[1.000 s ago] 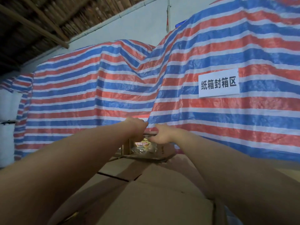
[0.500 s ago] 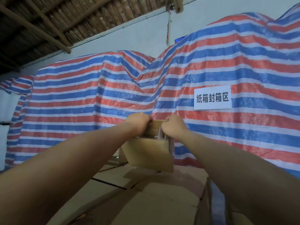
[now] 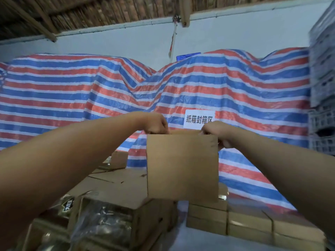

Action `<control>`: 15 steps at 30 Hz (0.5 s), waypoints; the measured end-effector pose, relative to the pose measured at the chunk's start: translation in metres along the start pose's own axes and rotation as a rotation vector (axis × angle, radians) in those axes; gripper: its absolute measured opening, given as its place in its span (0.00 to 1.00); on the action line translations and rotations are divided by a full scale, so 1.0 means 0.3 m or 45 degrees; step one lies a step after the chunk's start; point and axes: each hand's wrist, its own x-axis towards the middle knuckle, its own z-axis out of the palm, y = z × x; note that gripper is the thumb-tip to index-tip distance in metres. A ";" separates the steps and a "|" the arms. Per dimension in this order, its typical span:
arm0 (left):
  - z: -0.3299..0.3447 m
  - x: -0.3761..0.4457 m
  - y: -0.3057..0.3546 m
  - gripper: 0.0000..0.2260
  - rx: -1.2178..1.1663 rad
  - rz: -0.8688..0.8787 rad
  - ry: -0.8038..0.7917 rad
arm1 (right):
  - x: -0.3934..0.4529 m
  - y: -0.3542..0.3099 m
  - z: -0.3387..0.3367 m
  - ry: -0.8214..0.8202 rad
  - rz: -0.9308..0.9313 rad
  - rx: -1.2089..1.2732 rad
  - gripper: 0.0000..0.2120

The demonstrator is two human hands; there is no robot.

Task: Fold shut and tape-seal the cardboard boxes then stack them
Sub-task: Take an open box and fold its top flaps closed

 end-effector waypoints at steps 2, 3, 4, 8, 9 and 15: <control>0.014 -0.076 0.083 0.11 -0.256 -0.072 -0.191 | -0.101 0.052 -0.062 0.025 0.036 0.062 0.14; 0.031 -0.115 0.125 0.12 -0.442 -0.109 -0.289 | -0.153 0.082 -0.088 0.032 0.056 0.085 0.15; 0.055 -0.150 0.158 0.13 -0.640 -0.137 -0.367 | -0.195 0.113 -0.105 0.033 0.075 0.102 0.15; 0.232 -0.265 0.278 0.10 -1.174 -0.226 -0.350 | -0.361 0.278 -0.117 0.033 0.186 0.161 0.20; 0.294 -0.288 0.302 0.09 -1.215 -0.278 -0.286 | -0.395 0.327 -0.107 0.022 0.219 0.161 0.22; 0.641 -0.376 0.357 0.11 -1.536 -0.482 -0.248 | -0.554 0.590 -0.012 -0.048 0.420 0.185 0.19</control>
